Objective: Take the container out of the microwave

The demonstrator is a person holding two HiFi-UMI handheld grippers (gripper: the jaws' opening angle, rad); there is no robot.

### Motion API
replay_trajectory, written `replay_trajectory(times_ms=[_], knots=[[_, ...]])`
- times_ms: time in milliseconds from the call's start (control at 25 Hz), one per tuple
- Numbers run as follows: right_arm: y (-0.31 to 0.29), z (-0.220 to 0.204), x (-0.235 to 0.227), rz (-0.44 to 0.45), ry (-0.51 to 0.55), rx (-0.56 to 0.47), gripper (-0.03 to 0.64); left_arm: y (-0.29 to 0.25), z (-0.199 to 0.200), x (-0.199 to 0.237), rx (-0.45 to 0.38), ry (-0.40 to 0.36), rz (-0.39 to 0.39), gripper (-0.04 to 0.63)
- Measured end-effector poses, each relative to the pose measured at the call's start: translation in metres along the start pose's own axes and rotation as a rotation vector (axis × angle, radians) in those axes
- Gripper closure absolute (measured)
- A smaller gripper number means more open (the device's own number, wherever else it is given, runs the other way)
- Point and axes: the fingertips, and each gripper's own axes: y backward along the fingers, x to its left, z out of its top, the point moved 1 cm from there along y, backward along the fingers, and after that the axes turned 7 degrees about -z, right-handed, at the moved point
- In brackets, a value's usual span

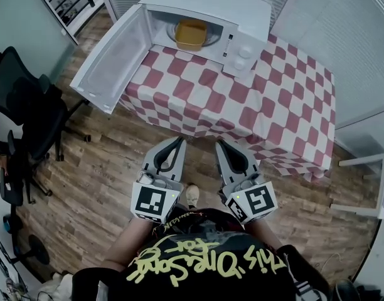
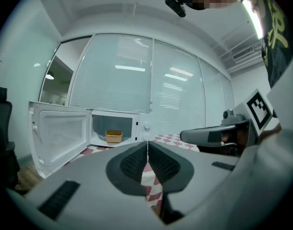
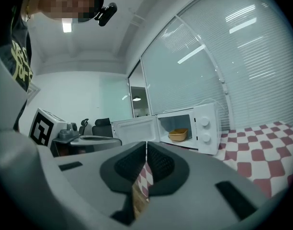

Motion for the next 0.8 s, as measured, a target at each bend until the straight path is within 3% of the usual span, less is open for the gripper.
replay_trajectory(times_ms=[800], knots=[[-0.099,0.028,-0.041,-0.034,0.034,-0.010,0.606,-0.083,0.024,0.078,-0.041,-0.002,-0.061,0.586]])
